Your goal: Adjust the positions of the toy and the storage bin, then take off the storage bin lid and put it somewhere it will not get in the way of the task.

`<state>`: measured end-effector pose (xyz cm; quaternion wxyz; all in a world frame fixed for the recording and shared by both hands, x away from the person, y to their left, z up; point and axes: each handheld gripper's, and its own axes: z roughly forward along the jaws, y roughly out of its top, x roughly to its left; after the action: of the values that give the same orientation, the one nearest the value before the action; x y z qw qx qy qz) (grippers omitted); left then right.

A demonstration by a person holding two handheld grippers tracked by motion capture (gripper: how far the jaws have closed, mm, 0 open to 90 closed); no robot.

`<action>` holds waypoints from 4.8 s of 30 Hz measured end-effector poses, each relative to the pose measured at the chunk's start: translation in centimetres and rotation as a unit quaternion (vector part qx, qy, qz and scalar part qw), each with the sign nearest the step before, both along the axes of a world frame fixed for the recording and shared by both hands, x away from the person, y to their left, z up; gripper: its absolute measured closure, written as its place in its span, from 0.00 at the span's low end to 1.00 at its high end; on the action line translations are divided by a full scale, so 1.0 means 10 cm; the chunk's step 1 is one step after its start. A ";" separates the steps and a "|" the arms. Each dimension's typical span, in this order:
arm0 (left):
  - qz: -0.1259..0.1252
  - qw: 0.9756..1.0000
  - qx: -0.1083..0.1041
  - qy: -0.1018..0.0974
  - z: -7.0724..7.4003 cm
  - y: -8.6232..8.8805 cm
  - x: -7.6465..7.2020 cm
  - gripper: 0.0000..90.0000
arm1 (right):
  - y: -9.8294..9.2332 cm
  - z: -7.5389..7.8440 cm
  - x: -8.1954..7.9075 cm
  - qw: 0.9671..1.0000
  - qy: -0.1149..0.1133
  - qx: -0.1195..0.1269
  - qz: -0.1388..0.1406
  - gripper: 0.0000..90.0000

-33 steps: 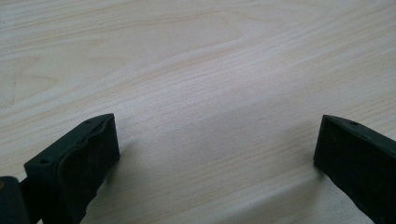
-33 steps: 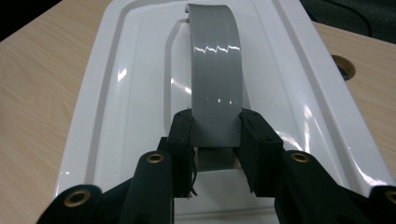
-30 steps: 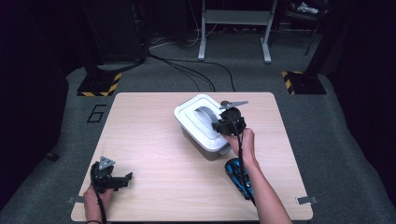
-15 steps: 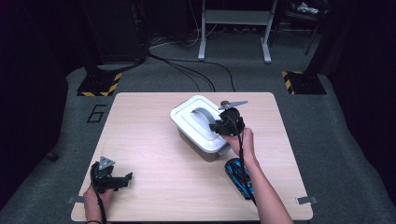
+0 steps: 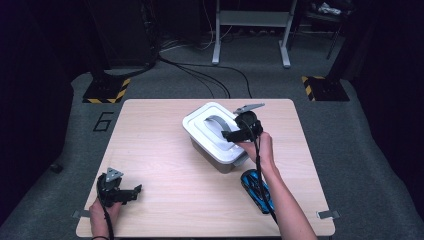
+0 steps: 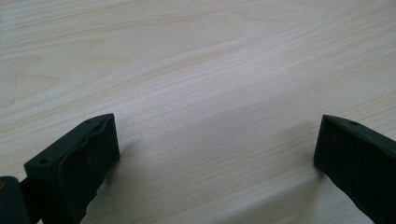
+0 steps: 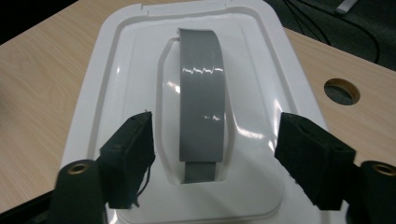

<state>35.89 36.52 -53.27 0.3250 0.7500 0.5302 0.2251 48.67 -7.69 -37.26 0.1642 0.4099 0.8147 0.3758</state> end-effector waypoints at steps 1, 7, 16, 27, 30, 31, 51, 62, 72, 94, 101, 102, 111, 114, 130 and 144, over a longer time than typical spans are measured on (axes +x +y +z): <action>0.000 1.000 0.000 0.000 0.00 0.00 0.00 0.00 | 0.01 0.02 0.02 1.000 -0.001 -0.005 -0.001 0.27; -0.001 1.000 -0.001 0.000 0.00 0.00 0.00 0.00 | 0.10 0.08 0.14 0.999 -0.002 -0.033 0.001 0.25; -0.001 1.000 0.000 0.000 0.00 0.00 0.00 0.00 | 0.19 0.11 0.26 0.999 0.000 -0.053 0.004 0.28; -0.002 1.000 0.000 0.001 0.00 0.00 0.00 0.00 | 0.36 0.06 0.35 0.997 0.001 -0.063 0.033 0.60; -0.002 1.000 0.000 0.000 0.00 0.00 0.00 0.00 | 0.38 0.04 0.35 0.998 0.003 -0.059 0.034 0.70; -0.002 1.000 0.000 0.000 0.00 0.00 0.00 0.00 | 0.38 0.04 0.35 0.998 0.004 -0.055 0.035 0.72; -0.001 1.000 0.000 0.001 0.00 0.00 0.00 0.00 | 0.25 0.22 0.27 0.999 -0.025 -0.032 0.019 0.74; -0.001 1.000 0.001 0.000 0.00 0.00 0.00 0.00 | 0.02 0.35 0.23 0.999 -0.034 -0.015 -0.001 0.74; -0.001 1.000 0.000 0.001 0.00 0.00 0.00 0.00 | -0.19 0.42 0.19 0.999 -0.042 -0.011 -0.020 0.74; -0.001 1.000 0.001 0.000 0.00 0.00 0.00 0.00 | -0.84 0.41 0.10 0.995 -0.045 -0.004 -0.086 0.74; -0.001 1.000 0.000 0.000 0.00 0.00 0.00 0.00 | -1.04 0.38 0.06 0.993 -0.046 -0.004 -0.107 0.74; -0.001 1.000 0.000 0.000 0.00 0.00 0.00 0.00 | -1.06 0.38 0.06 0.993 -0.048 -0.003 -0.110 0.74; -0.001 1.000 0.000 0.000 0.00 0.00 0.00 0.00 | -1.27 0.34 0.06 0.988 -0.050 -0.001 -0.143 0.74; -0.001 1.000 0.000 0.000 0.00 0.00 0.00 0.00 | -1.33 0.32 0.06 0.987 -0.049 -0.006 -0.155 0.74; 0.000 1.000 0.000 0.000 0.00 0.00 0.00 0.00 | -1.57 0.03 0.13 0.975 -0.035 -0.021 -0.221 0.74; -0.001 1.000 0.000 0.000 0.00 0.00 0.00 0.00 | -1.62 -0.51 0.26 0.968 -0.003 -0.036 -0.247 0.74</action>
<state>35.92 36.54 -53.27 0.3249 0.7505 0.5297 0.2251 51.29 -23.85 -42.37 0.2687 0.5909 0.7012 0.2948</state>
